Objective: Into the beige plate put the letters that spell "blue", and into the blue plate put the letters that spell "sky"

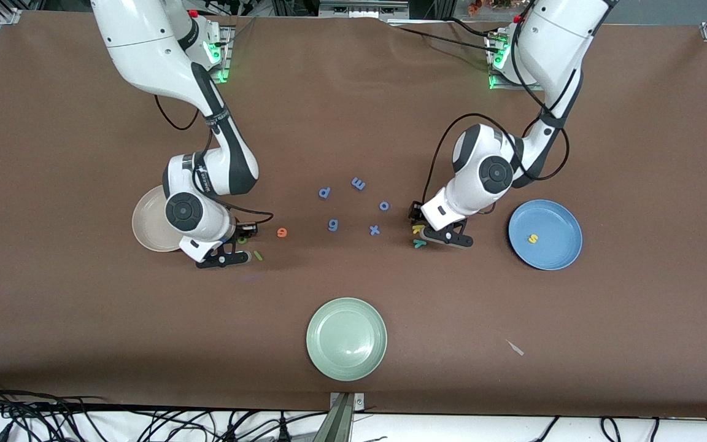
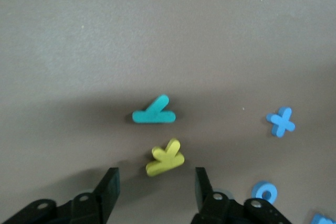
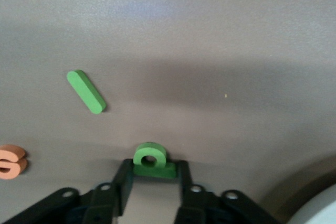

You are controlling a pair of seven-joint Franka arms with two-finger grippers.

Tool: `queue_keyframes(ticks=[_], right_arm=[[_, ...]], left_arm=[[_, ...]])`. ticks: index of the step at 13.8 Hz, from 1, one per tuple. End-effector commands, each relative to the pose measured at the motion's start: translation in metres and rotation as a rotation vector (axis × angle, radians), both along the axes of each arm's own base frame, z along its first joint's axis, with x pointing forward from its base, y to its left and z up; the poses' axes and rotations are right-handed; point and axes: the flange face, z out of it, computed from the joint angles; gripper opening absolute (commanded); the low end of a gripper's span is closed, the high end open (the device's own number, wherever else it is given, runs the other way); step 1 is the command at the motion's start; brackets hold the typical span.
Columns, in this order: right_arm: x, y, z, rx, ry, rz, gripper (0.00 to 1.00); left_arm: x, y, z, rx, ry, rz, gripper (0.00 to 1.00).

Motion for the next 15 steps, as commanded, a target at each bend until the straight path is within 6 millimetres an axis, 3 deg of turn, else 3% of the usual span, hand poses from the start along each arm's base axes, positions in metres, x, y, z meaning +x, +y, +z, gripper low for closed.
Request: queue_keyframes(ticks=[1,4,6,9,10,12,15], right_arm=[[0.000,-0.001,-0.006,0.019,0.009,0.010,0.28],[0.004,0.001,0.001,0.025,0.003,0.012,0.24],[0.006,-0.002,0.019,0.030,0.008,0.011,0.24],[0.005,-0.029,0.051,0.026,0.066,0.033,0.24],[0.005,-0.044,0.055,0.026,0.066,0.057,0.24],[-0.002,-0.078,0.053,0.026,0.078,0.105,0.24],[-0.013,-0.117,0.061,0.040,0.097,0.164,0.24]], left_arm=[[0.009,-0.012,-0.002,-0.015,-0.014,0.009,0.66],[0.006,-0.016,-0.013,-0.012,-0.024,0.002,0.66],[0.005,-0.016,-0.019,-0.010,-0.027,0.002,0.66],[0.004,-0.017,-0.020,-0.009,-0.028,-0.005,0.64],[0.004,-0.017,-0.021,-0.009,-0.028,-0.011,0.52],[0.005,-0.016,-0.020,-0.008,-0.032,-0.020,0.21],[0.006,-0.015,-0.020,-0.008,-0.036,-0.032,0.12]])
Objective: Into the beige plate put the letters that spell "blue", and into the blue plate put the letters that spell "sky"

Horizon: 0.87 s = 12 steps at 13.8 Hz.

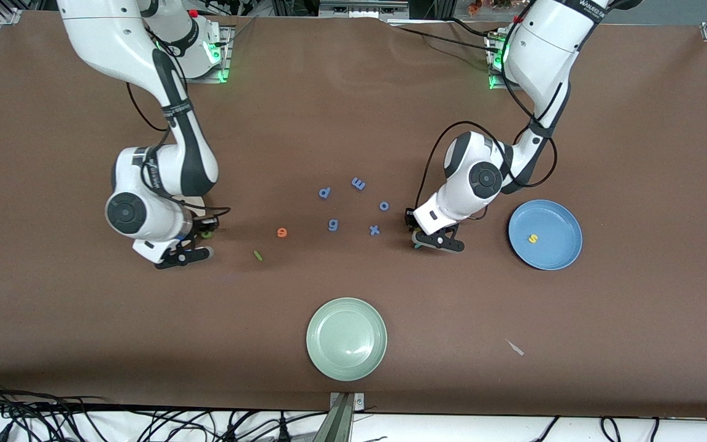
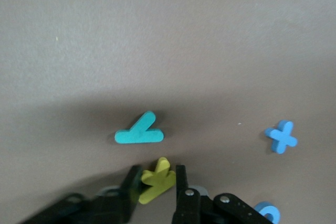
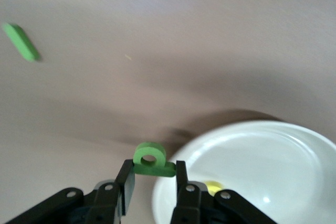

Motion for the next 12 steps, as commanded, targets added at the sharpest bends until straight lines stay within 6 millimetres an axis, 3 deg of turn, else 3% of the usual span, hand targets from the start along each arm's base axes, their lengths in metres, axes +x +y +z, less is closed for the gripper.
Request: queue_keyframes(ticks=[1,3,4,5,8,9,11,12], right_arm=[[-0.021,-0.031,0.007,0.037,0.027,0.054,0.24],[-0.025,-0.048,-0.002,0.028,0.041,0.047,0.26],[-0.025,-0.051,-0.004,0.024,0.044,0.037,0.52],[-0.025,-0.051,-0.004,0.021,0.047,0.025,1.00],[-0.016,-0.037,0.006,0.029,0.023,0.045,1.00],[-0.010,-0.027,0.009,0.028,0.008,0.062,1.00],[0.002,0.013,0.007,0.045,-0.012,0.122,1.00],[0.005,0.031,0.009,0.058,-0.020,0.136,1.00]], left_arm=[[0.003,-0.002,-0.007,-0.002,-0.007,-0.018,0.09],[0.005,0.000,-0.003,-0.003,-0.012,-0.014,0.09],[0.008,0.003,0.004,-0.006,-0.020,-0.009,0.08],[0.015,0.012,0.017,-0.004,-0.038,-0.004,0.07],[0.018,0.026,0.028,0.008,-0.034,-0.017,0.06],[0.019,0.027,0.028,0.007,-0.035,-0.014,0.13],[0.019,0.025,0.026,0.002,-0.027,0.001,0.51],[0.018,0.021,0.023,0.001,-0.022,0.004,0.53]])
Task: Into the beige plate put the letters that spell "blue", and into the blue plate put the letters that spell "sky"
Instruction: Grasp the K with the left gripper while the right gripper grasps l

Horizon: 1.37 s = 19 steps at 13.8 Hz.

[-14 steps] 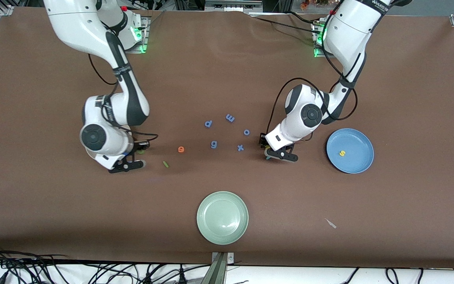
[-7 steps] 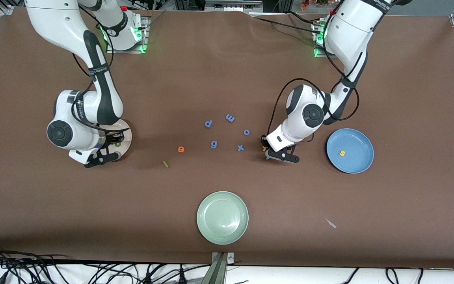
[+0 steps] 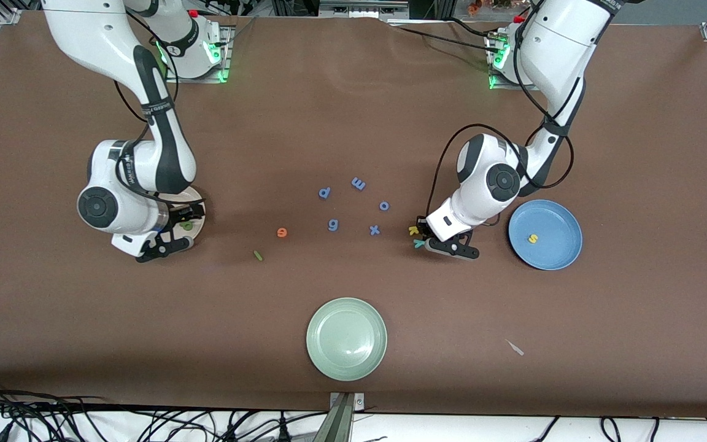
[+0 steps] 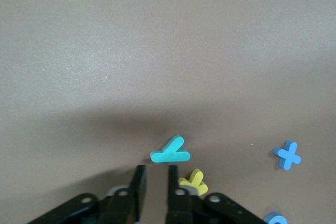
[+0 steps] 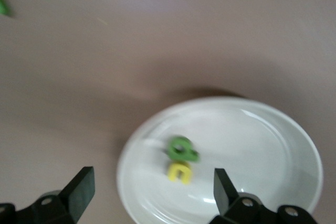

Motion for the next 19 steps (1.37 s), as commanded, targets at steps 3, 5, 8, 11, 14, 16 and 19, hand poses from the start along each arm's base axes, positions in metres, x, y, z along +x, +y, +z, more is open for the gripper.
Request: queue_keyframes(ticks=[3,5,8,11,14,16,19], right_arm=[[0.023,0.084,-0.010,0.060,-0.037,0.028,1.00],[0.026,0.098,-0.020,0.080,-0.037,0.031,1.00],[0.033,0.111,-0.039,0.104,-0.035,0.023,1.00],[0.036,0.131,-0.049,0.115,-0.041,0.054,1.00],[0.040,0.137,-0.056,0.118,-0.075,0.075,1.00],[0.041,0.139,-0.058,0.119,-0.090,0.082,0.99],[0.041,0.141,-0.062,0.109,-0.099,0.099,0.80]], left_arm=[[-0.016,-0.024,-0.014,0.009,0.041,-0.001,0.54],[-0.023,-0.035,-0.018,0.013,0.051,-0.003,0.54],[-0.031,-0.046,-0.025,0.018,0.056,-0.016,0.54],[-0.032,-0.047,-0.028,0.024,0.057,-0.032,0.54],[-0.031,-0.045,-0.034,0.027,0.053,-0.039,0.48],[-0.027,-0.044,-0.038,0.027,0.046,-0.034,0.26],[-0.026,-0.042,-0.038,0.033,0.042,-0.041,0.11]])
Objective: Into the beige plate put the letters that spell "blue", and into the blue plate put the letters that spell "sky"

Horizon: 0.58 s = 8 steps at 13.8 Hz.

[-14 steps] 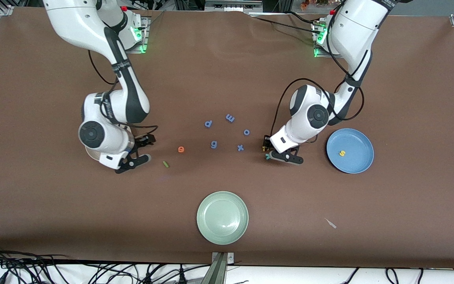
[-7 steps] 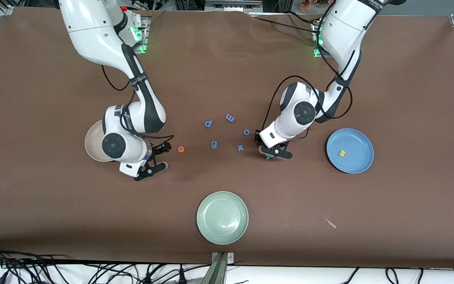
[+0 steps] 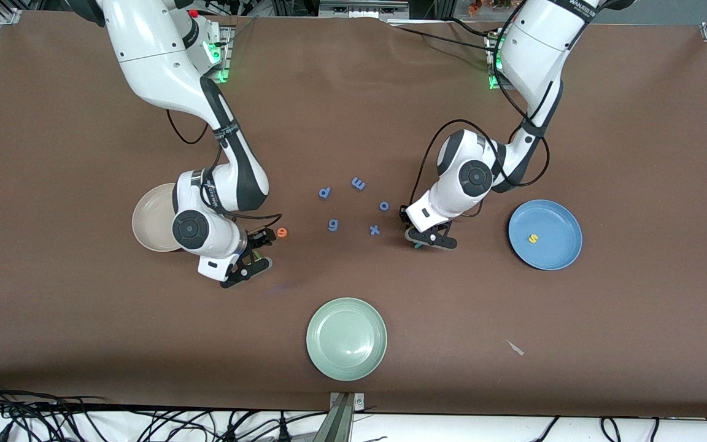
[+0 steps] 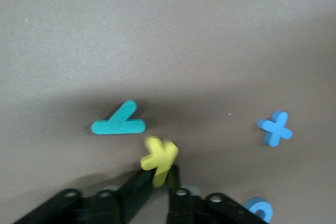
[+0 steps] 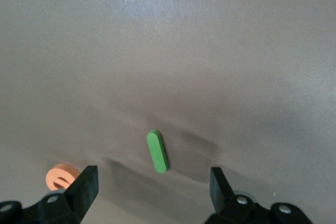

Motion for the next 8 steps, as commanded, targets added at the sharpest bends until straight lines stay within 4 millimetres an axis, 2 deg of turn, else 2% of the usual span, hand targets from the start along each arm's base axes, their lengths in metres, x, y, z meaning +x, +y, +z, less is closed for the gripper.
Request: queue_keyframes(ticks=[1,2,5,6,8], right_arm=[[0.003,0.010,-0.007,-0.006,-0.018,0.042,0.68],[0.004,0.012,-0.008,-0.012,-0.038,0.051,0.55],[0.003,0.014,-0.010,-0.014,-0.044,0.056,0.34],[0.003,0.014,-0.011,-0.015,-0.042,0.056,0.24],[0.003,0.013,-0.012,-0.016,-0.043,0.067,0.15]], left_arm=[[0.003,-0.001,-0.011,0.025,-0.018,-0.034,0.08],[0.004,-0.001,-0.011,0.028,-0.020,-0.039,0.05],[0.007,0.002,-0.003,0.024,-0.031,-0.033,0.04],[0.011,0.004,0.008,0.018,-0.043,-0.024,0.04],[0.026,0.032,0.040,0.013,-0.057,0.017,0.04]])
